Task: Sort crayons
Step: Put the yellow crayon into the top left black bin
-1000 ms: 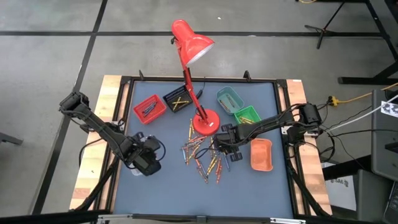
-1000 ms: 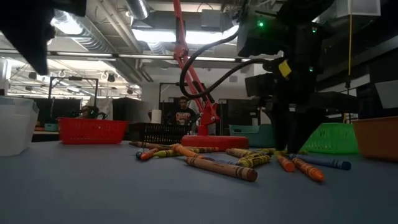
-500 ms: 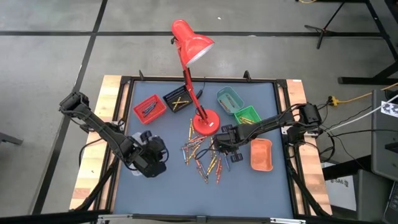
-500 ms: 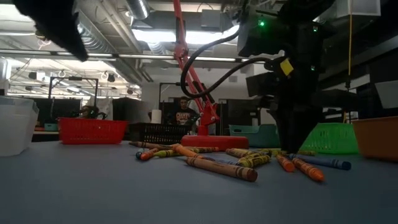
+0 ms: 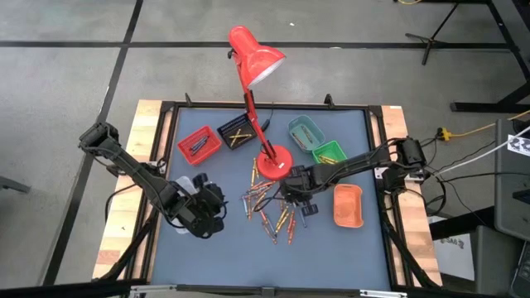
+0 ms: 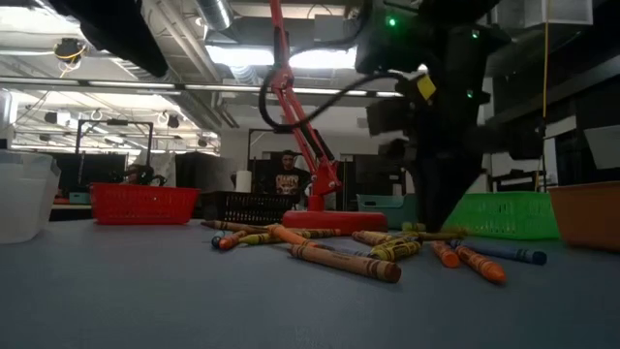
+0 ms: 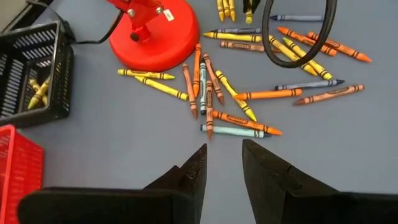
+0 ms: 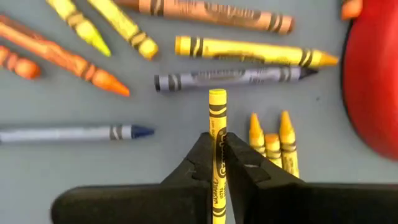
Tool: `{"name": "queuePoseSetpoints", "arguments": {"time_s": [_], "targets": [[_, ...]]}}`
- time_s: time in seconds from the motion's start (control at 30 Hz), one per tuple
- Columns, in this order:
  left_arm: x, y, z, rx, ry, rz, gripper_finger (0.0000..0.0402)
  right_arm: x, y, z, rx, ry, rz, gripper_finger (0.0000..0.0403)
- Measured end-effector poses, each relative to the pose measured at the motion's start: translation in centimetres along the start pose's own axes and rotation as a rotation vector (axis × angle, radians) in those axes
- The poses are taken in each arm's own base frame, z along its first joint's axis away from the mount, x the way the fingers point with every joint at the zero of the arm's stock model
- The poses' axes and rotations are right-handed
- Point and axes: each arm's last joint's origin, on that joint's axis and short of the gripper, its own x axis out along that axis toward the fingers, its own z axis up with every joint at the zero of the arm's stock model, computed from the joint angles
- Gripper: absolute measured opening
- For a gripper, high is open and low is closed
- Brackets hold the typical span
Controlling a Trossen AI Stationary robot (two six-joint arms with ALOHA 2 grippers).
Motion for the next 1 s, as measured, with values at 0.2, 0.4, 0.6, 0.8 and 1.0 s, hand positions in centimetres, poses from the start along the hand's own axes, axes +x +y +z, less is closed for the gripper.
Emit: {"name": "queuePoseSetpoints", "arguments": {"time_s": [0.2, 0.4, 0.6, 0.8, 1.0], "targets": [[0.2, -0.1, 0.5, 0.021, -0.027, -0.015, 0.0085, -1.4, -0.3, 1.6, 0.003, -0.066, -0.011, 0.0018], [0.7, -0.2, 1.8, 0.078, -0.091, -0.044, 0.0085, -3.2, -0.8, 4.0, 0.01, -0.229, -0.038, 0.0018], [1.3, -0.1, 3.3, 0.158, -0.169, -0.063, 0.0085, -4.6, -1.2, 6.3, 0.018, -0.443, -0.074, 0.0019], [1.9, 0.4, 4.2, 0.157, -0.189, -0.054, 0.0085, -5.3, -1.5, 7.5, 0.025, -0.595, -0.099, 0.0019], [2.5, 1.0, 4.7, 0.127, -0.144, -0.114, 0.0085, -6.0, -1.7, 8.4, 0.029, -0.705, -0.118, 0.0019]]}}
